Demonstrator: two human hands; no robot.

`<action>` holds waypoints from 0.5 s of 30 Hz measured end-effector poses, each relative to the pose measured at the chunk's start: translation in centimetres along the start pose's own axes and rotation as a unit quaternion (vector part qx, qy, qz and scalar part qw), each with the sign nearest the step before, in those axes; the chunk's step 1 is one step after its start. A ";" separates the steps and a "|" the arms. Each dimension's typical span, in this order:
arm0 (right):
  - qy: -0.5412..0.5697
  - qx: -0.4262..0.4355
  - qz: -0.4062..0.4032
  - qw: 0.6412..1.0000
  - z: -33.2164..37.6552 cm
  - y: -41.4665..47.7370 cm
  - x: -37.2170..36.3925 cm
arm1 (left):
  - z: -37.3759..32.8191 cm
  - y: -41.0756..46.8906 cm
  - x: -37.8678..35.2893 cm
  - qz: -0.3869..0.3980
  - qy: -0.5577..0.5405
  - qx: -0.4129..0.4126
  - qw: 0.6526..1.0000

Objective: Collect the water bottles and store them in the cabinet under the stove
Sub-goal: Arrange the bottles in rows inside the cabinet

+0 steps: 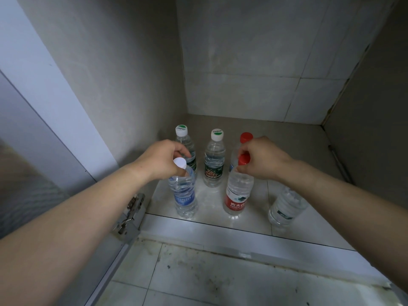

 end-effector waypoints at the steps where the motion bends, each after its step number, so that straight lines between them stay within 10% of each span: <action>1: -0.003 -0.002 0.000 1.000 -0.1 0.0 0.0 | -0.1 0.0 0.0 -0.007 -0.003 -0.004 1.000; 15: 0.084 -0.016 -0.082 0.993 -3.6 3.8 2.7 | 0.3 1.2 -0.3 -0.076 -0.032 -0.021 0.996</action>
Point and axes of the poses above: each hand's wrist, its own y-axis towards the middle knuckle, its own x-axis out of the back of the hand, z = x × y, the point moved 3 cm from there along y, towards the middle knuckle, and after that the axes turned 13 degrees about -z, right-handed, at the moved point
